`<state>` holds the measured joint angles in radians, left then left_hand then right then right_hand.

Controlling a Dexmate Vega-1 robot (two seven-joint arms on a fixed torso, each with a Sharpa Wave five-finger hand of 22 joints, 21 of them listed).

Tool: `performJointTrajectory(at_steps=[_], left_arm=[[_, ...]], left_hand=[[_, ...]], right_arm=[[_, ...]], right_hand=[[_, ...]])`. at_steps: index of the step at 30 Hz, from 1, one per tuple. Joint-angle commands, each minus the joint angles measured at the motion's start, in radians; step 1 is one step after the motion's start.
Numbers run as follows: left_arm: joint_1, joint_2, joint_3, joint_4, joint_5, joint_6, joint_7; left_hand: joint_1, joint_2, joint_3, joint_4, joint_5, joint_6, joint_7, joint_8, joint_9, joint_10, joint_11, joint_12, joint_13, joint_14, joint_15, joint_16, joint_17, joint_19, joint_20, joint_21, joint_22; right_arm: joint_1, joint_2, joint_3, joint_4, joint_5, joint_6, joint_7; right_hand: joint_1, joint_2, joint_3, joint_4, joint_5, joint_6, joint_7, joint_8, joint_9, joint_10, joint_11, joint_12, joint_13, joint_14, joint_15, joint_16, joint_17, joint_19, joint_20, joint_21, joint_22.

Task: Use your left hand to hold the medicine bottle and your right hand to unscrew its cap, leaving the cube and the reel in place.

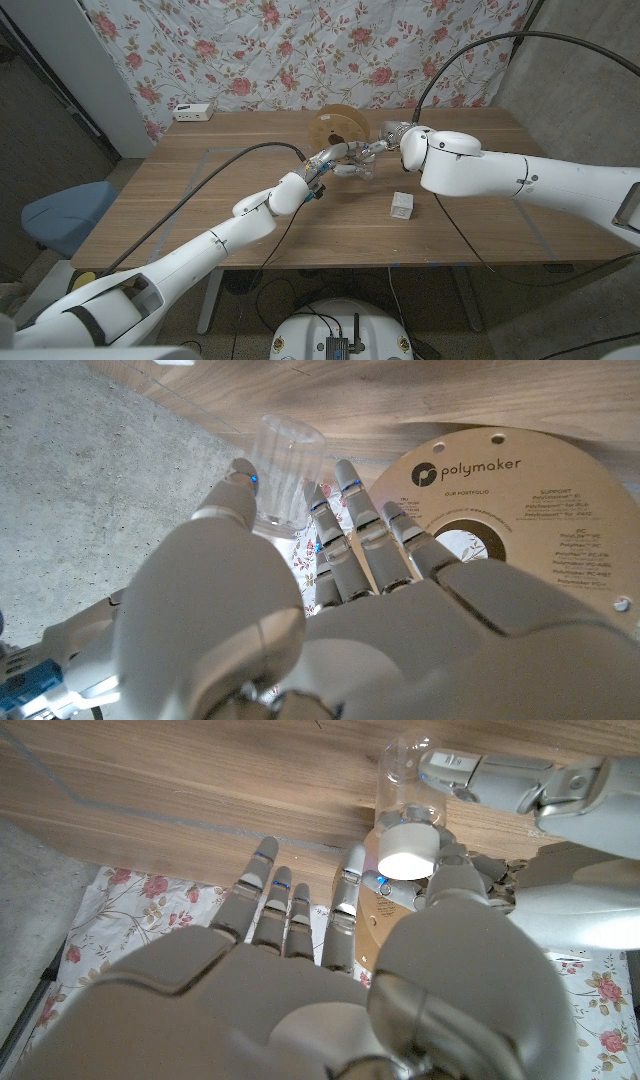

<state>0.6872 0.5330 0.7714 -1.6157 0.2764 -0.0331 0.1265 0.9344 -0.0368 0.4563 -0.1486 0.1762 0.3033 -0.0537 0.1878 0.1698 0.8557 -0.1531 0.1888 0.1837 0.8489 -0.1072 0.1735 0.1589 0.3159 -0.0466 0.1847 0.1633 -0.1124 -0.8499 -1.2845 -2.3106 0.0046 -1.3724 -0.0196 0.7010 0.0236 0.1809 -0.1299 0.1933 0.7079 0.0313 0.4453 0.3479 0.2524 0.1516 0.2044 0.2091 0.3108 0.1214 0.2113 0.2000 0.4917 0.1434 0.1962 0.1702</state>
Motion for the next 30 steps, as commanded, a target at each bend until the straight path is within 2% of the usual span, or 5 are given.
performJointTrajectory(at_steps=[1, 12, 22, 30], left_arm=[[0.009, 0.006, -0.004, -0.015, 0.002, 0.011, 0.001], [0.012, 0.005, -0.005, -0.016, 0.001, 0.016, 0.004], [0.016, 0.009, -0.008, -0.015, -0.001, 0.006, 0.007], [0.020, 0.012, -0.010, -0.020, -0.001, 0.009, 0.007]], left_hand=[[0.004, 0.010, 0.007, 0.002, 0.003, 0.004, -0.002, -0.002, 0.005, 0.010, -0.003, 0.005, 0.004, 0.007, -0.097, -0.001, 0.001, -0.003, -0.089, 0.001, 0.003], [0.004, 0.010, 0.007, 0.002, 0.003, 0.004, -0.001, -0.002, 0.005, 0.008, -0.004, 0.005, 0.004, 0.007, -0.097, -0.001, 0.001, -0.004, -0.089, 0.000, 0.003], [0.002, 0.011, 0.009, 0.003, 0.003, 0.002, -0.002, -0.003, 0.005, 0.008, -0.003, 0.005, 0.004, 0.007, -0.096, -0.001, 0.001, -0.004, -0.088, 0.000, 0.003], [0.003, 0.010, 0.008, 0.002, 0.003, 0.003, -0.002, -0.003, 0.005, 0.008, -0.004, 0.005, 0.004, 0.006, -0.097, -0.001, 0.001, -0.004, -0.089, 0.000, 0.003]], right_arm=[[-0.001, 0.002, -0.010, -0.010, 0.014, -0.013, -0.039], [-0.028, -0.004, 0.002, -0.020, 0.007, 0.009, -0.079], [-0.048, -0.012, 0.022, -0.023, 0.000, 0.043, -0.074], [-0.096, -0.019, 0.080, -0.030, 0.004, 0.076, -0.072]], right_hand=[[0.018, 0.000, 0.006, -0.011, 0.005, 0.026, -0.007, 0.020, 0.007, 0.012, -0.006, 0.003, 0.003, 0.008, -0.004, 0.009, 0.002, 0.013, -0.005, 0.005, 0.005], [0.060, 0.013, 0.025, -0.028, 0.007, 0.092, -0.040, 0.066, 0.021, 0.042, -0.038, 0.009, 0.002, 0.028, -0.029, 0.018, 0.006, 0.031, -0.024, 0.009, 0.005], [0.089, 0.023, 0.038, -0.036, 0.009, 0.102, -0.048, 0.073, 0.017, 0.054, -0.049, 0.010, 0.002, 0.037, -0.043, 0.021, 0.007, 0.037, -0.030, 0.009, 0.005], [0.121, 0.037, 0.055, -0.043, 0.009, 0.100, -0.063, 0.074, 0.013, 0.056, -0.061, 0.007, 0.002, 0.036, -0.051, 0.021, 0.008, 0.036, -0.035, 0.007, 0.004]])
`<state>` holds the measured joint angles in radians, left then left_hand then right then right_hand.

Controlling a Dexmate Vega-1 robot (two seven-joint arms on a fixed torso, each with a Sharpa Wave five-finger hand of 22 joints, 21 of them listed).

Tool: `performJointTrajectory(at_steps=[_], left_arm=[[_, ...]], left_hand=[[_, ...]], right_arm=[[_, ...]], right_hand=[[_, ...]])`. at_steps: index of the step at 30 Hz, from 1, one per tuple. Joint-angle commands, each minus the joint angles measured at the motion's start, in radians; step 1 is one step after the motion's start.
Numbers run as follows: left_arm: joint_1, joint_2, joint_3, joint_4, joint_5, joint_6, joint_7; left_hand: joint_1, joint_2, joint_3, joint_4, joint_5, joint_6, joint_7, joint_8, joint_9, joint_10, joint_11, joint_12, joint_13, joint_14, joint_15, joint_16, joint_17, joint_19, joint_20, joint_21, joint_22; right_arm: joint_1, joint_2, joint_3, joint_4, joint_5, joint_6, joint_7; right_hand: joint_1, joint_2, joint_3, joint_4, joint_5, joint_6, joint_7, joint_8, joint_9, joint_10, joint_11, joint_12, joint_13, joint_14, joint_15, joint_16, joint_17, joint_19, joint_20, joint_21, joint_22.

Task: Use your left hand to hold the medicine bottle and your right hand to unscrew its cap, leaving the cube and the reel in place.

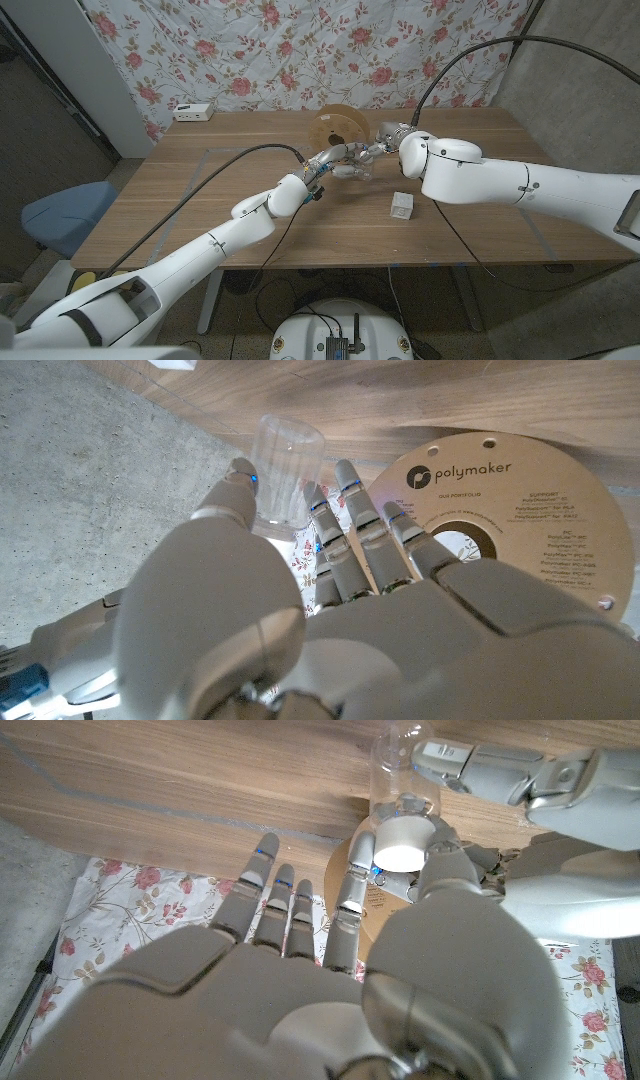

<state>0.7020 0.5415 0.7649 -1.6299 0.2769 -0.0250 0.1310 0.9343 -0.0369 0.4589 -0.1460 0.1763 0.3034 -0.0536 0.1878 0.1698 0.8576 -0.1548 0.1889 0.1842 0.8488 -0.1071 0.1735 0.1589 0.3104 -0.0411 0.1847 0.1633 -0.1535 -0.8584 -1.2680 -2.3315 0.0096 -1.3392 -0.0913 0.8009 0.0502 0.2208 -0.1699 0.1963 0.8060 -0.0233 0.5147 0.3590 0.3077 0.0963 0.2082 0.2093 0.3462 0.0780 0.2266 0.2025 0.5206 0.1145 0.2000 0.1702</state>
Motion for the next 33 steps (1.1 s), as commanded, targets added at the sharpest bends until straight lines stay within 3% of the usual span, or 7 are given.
performJointTrajectory(at_steps=[1, 11, 33], left_arm=[[0.005, 0.004, -0.003, -0.003, -0.002, -0.005, 0.002], [-0.002, 0.003, -0.003, 0.007, -0.003, -0.019, -0.002], [0.000, 0.000, -0.003, 0.006, -0.004, -0.013, -0.003]], left_hand=[[0.003, 0.010, 0.006, -0.001, 0.003, 0.003, -0.002, -0.003, 0.005, 0.006, -0.002, 0.005, 0.003, 0.006, -0.097, -0.001, 0.001, 0.002, -0.093, 0.000, 0.003], [0.002, 0.009, 0.006, -0.001, 0.003, 0.003, -0.003, -0.003, 0.005, 0.005, 0.001, 0.004, 0.003, 0.007, -0.096, -0.001, 0.001, 0.002, -0.093, 0.001, 0.003], [0.006, 0.008, 0.005, -0.003, 0.002, 0.003, -0.005, -0.002, 0.005, 0.008, 0.000, 0.005, 0.003, 0.007, -0.099, 0.000, 0.002, 0.002, -0.094, 0.001, 0.003]], right_arm=[[-0.060, -0.012, 0.069, -0.009, 0.000, 0.047, 0.002], [-0.075, -0.008, 0.094, -0.012, -0.002, 0.031, 0.024], [-0.094, -0.025, 0.159, -0.005, 0.062, 0.050, 0.071]], right_hand=[[0.027, 0.012, 0.017, -0.004, 0.006, 0.001, -0.011, 0.004, 0.001, 0.001, -0.006, 0.003, 0.002, 0.000, -0.009, 0.005, 0.006, 0.007, -0.006, 0.003, 0.004], [0.088, 0.028, 0.047, -0.014, 0.003, -0.012, -0.022, -0.001, -0.008, 0.001, -0.012, -0.001, 0.002, -0.002, -0.019, 0.004, 0.006, 0.000, -0.012, -0.001, 0.004], [0.158, 0.070, 0.089, -0.007, -0.001, -0.098, -0.028, -0.058, -0.039, -0.036, -0.027, -0.014, 0.002, -0.027, -0.018, -0.004, 0.008, -0.024, -0.016, -0.007, 0.004]])
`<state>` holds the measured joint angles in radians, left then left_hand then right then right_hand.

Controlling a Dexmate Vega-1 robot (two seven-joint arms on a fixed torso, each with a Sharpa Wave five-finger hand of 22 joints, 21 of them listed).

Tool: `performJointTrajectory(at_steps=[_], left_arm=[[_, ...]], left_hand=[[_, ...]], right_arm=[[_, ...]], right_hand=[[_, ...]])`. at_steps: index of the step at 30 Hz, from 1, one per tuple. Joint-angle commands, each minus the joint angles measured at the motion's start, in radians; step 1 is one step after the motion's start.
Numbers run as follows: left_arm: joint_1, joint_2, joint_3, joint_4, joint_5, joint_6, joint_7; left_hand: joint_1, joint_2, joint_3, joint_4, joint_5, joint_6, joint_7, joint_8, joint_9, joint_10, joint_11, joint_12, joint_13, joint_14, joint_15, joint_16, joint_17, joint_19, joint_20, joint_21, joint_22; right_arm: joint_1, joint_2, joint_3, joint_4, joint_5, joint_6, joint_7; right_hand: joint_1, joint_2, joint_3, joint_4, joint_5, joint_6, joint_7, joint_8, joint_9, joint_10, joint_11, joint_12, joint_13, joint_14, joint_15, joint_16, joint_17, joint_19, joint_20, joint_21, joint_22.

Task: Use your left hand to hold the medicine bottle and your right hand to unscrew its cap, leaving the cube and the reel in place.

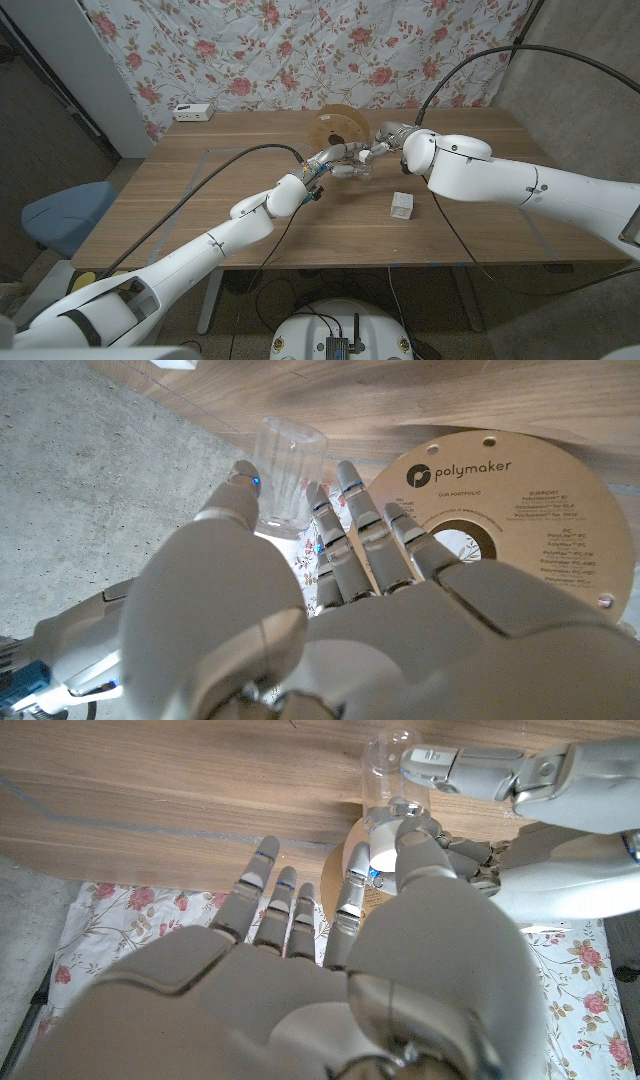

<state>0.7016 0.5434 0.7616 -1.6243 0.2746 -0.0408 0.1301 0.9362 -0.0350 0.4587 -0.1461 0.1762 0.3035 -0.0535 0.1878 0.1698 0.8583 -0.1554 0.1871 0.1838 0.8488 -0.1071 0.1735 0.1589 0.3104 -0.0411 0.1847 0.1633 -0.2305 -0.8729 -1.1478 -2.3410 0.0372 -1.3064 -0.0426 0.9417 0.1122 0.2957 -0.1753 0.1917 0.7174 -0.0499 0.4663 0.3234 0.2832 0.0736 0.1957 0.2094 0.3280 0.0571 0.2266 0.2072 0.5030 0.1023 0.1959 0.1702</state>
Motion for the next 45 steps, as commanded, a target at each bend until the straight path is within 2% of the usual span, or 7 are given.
performJointTrajectory(at_steps=[1, 8, 17, 28, 36, 45], left_arm=[[0.000, -0.002, 0.000, 0.001, -0.002, 0.004, -0.002], [-0.001, -0.003, 0.002, 0.003, -0.002, 0.001, -0.001], [0.003, -0.004, 0.002, -0.005, 0.000, 0.014, 0.000], [0.001, -0.003, 0.003, 0.000, -0.001, 0.003, -0.002], [0.004, -0.001, 0.002, -0.006, 0.002, 0.007, 0.001], [0.007, 0.003, 0.000, -0.009, 0.002, -0.001, 0.001]], left_hand=[[0.003, 0.007, 0.005, -0.002, 0.002, 0.003, -0.005, -0.002, 0.005, 0.007, -0.001, 0.007, 0.004, 0.009, -0.097, 0.001, 0.002, 0.002, -0.094, 0.001, 0.003], [0.003, 0.008, 0.006, -0.001, 0.002, 0.003, -0.006, -0.002, 0.005, 0.010, -0.001, 0.008, 0.004, 0.009, -0.097, 0.001, 0.002, 0.003, -0.095, 0.001, 0.003], [0.003, 0.008, 0.007, -0.001, 0.003, 0.003, -0.006, -0.002, 0.005, 0.005, -0.002, 0.006, 0.004, 0.009, -0.097, 0.000, 0.001, 0.003, -0.094, 0.001, 0.003], [0.002, 0.007, 0.006, -0.001, 0.003, 0.003, -0.006, -0.002, 0.005, 0.007, -0.001, 0.007, 0.004, 0.009, -0.095, 0.000, 0.001, 0.002, -0.094, 0.001, 0.003], [0.003, 0.008, 0.007, -0.001, 0.003, 0.002, -0.005, -0.003, 0.005, 0.005, 0.000, 0.006, 0.004, 0.009, -0.096, -0.001, 0.001, 0.002, -0.093, 0.000, 0.003], [0.003, 0.007, 0.007, -0.001, 0.003, 0.004, -0.005, -0.002, 0.005, 0.006, -0.001, 0.006, 0.004, 0.008, -0.096, -0.001, 0.001, 0.002, -0.093, 0.001, 0.003]], right_arm=[[-0.021, -0.015, 0.046, 0.005, 0.040, 0.025, 0.026], [-0.033, -0.024, 0.074, 0.004, 0.061, 0.044, 0.042], [-0.050, -0.032, 0.101, -0.004, 0.074, 0.053, 0.052], [-0.051, -0.039, 0.123, -0.015, 0.098, 0.054, 0.078], [-0.028, -0.044, 0.112, -0.024, 0.107, 0.039, 0.098], [-0.008, -0.039, 0.081, -0.040, 0.094, 0.005, 0.079]], right_hand=[[0.022, 0.009, 0.016, -0.002, 0.004, -0.010, -0.005, -0.011, -0.005, -0.013, -0.005, -0.001, 0.002, -0.010, 0.004, -0.005, 0.003, -0.008, -0.005, -0.003, 0.004], [0.057, 0.026, 0.037, -0.004, 0.009, -0.048, -0.016, -0.042, -0.021, -0.031, -0.017, -0.003, 0.001, -0.024, -0.002, -0.008, 0.003, -0.018, -0.006, -0.004, 0.004], [0.064, 0.021, 0.038, 0.002, 0.008, -0.100, -0.006, -0.078, -0.034, -0.046, -0.012, -0.004, 0.001, -0.032, 0.006, -0.009, 0.003, -0.024, -0.003, -0.004, 0.004], [0.042, 0.001, 0.021, 0.014, 0.002, -0.138, 0.039, -0.112, -0.048, -0.074, 0.002, -0.006, 0.001, -0.047, 0.024, -0.013, 0.003, -0.036, 0.004, -0.004, 0.004], [-0.026, -0.040, -0.019, 0.037, -0.011, -0.202, 0.085, -0.156, -0.060, -0.116, 0.036, -0.007, 0.001, -0.073, 0.050, -0.021, 0.001, -0.057, 0.028, -0.005, 0.005], [-0.108, -0.077, -0.062, 0.064, -0.014, -0.225, 0.108, -0.169, -0.057, -0.136, 0.052, -0.005, 0.002, -0.088, 0.070, -0.024, 0.001, -0.067, 0.041, -0.004, 0.005]])
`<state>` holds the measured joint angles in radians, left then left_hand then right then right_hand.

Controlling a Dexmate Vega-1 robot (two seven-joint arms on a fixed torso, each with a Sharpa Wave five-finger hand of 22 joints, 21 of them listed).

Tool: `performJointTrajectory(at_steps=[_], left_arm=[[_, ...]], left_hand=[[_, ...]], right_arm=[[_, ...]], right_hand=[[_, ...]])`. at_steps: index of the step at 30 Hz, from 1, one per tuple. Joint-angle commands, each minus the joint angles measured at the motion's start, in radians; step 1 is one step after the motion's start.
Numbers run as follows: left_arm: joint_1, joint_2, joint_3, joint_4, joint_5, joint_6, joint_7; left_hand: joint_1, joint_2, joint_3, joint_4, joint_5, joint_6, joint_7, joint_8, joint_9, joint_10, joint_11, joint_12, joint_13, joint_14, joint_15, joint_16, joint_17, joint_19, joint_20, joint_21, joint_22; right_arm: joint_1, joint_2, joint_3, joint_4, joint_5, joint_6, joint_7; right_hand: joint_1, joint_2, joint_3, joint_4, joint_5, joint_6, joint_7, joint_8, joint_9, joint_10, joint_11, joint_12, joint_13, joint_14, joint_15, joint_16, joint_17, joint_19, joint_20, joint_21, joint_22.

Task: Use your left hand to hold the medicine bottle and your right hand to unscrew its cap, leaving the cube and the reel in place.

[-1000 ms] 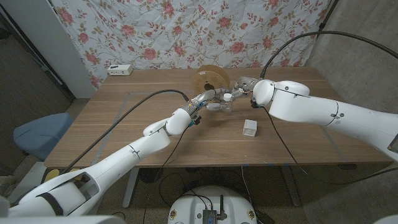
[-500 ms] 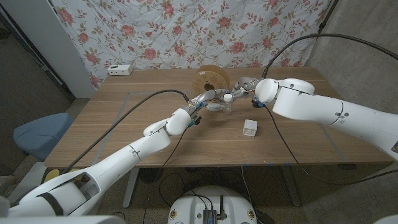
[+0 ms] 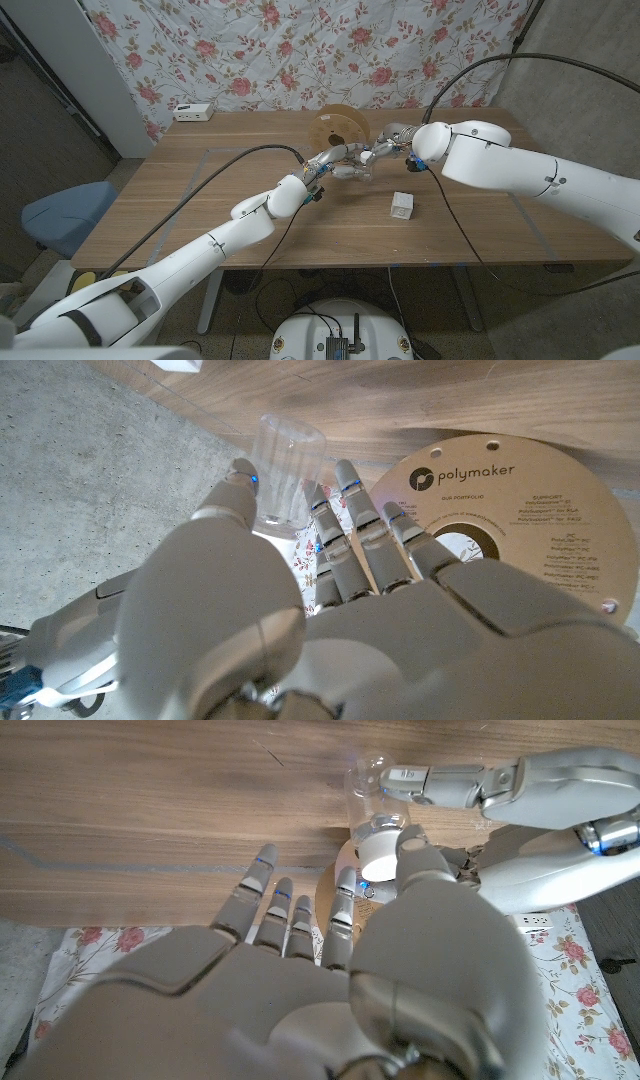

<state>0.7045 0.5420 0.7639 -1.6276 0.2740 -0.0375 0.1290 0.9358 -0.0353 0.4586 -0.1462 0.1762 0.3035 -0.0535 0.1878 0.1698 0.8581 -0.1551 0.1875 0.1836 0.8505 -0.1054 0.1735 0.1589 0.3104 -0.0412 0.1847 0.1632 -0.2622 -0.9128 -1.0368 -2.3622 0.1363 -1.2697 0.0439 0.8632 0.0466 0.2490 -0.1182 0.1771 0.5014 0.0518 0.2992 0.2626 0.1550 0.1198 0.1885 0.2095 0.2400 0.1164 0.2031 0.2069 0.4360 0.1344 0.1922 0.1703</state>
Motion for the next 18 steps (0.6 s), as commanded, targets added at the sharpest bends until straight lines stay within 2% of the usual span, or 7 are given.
performJointTrajectory(at_steps=[1, 5, 11, 18], left_arm=[[0.004, 0.005, -0.002, -0.006, 0.002, -0.005, 0.001], [0.004, 0.005, -0.002, -0.006, 0.004, -0.007, 0.001], [0.004, 0.006, -0.003, -0.007, 0.005, -0.009, -0.002], [0.005, 0.006, -0.003, -0.008, 0.004, -0.009, -0.002]], left_hand=[[0.002, 0.008, 0.006, 0.000, 0.002, 0.004, -0.005, -0.002, 0.005, 0.007, -0.001, 0.006, 0.004, 0.008, -0.096, 0.000, 0.001, 0.002, -0.094, 0.001, 0.003], [0.003, 0.008, 0.007, 0.000, 0.003, 0.004, -0.005, -0.002, 0.005, 0.008, 0.000, 0.007, 0.004, 0.008, -0.097, 0.000, 0.001, 0.002, -0.094, 0.001, 0.003], [0.002, 0.008, 0.007, 0.000, 0.003, 0.003, -0.004, -0.003, 0.005, 0.007, 0.001, 0.006, 0.004, 0.007, -0.097, 0.000, 0.001, 0.002, -0.093, 0.001, 0.003], [0.004, 0.007, 0.007, -0.002, 0.003, 0.003, -0.006, -0.002, 0.005, 0.007, 0.000, 0.006, 0.004, 0.007, -0.100, 0.000, 0.001, 0.002, -0.093, 0.001, 0.003]], right_arm=[[0.024, 0.003, -0.032, -0.020, -0.007, -0.036, -0.013], [0.037, 0.010, -0.055, -0.023, -0.016, -0.051, -0.025], [0.084, 0.033, -0.120, -0.022, -0.027, -0.101, -0.042], [0.121, 0.048, -0.169, -0.018, -0.018, -0.126, -0.077]], right_hand=[[-0.036, -0.015, -0.019, 0.009, 0.002, -0.011, 0.009, -0.003, 0.005, -0.008, 0.007, 0.003, 0.002, 0.001, 0.012, 0.000, 0.002, 0.000, 0.009, 0.000, 0.005], [-0.058, -0.026, -0.032, 0.015, 0.005, -0.004, 0.013, 0.000, 0.007, -0.006, 0.011, 0.006, 0.002, 0.000, 0.015, 0.001, 0.001, 0.000, 0.014, 0.001, 0.005], [-0.079, -0.035, -0.043, 0.021, 0.009, 0.002, 0.015, 0.002, 0.010, -0.003, 0.016, 0.009, 0.002, 0.002, 0.026, 0.002, 0.001, 0.007, 0.026, 0.004, 0.005], [-0.091, -0.039, -0.048, 0.023, 0.012, 0.016, 0.019, 0.008, 0.012, 0.002, 0.021, 0.012, 0.002, 0.006, 0.028, 0.004, 0.001, 0.011, 0.030, 0.006, 0.005]])
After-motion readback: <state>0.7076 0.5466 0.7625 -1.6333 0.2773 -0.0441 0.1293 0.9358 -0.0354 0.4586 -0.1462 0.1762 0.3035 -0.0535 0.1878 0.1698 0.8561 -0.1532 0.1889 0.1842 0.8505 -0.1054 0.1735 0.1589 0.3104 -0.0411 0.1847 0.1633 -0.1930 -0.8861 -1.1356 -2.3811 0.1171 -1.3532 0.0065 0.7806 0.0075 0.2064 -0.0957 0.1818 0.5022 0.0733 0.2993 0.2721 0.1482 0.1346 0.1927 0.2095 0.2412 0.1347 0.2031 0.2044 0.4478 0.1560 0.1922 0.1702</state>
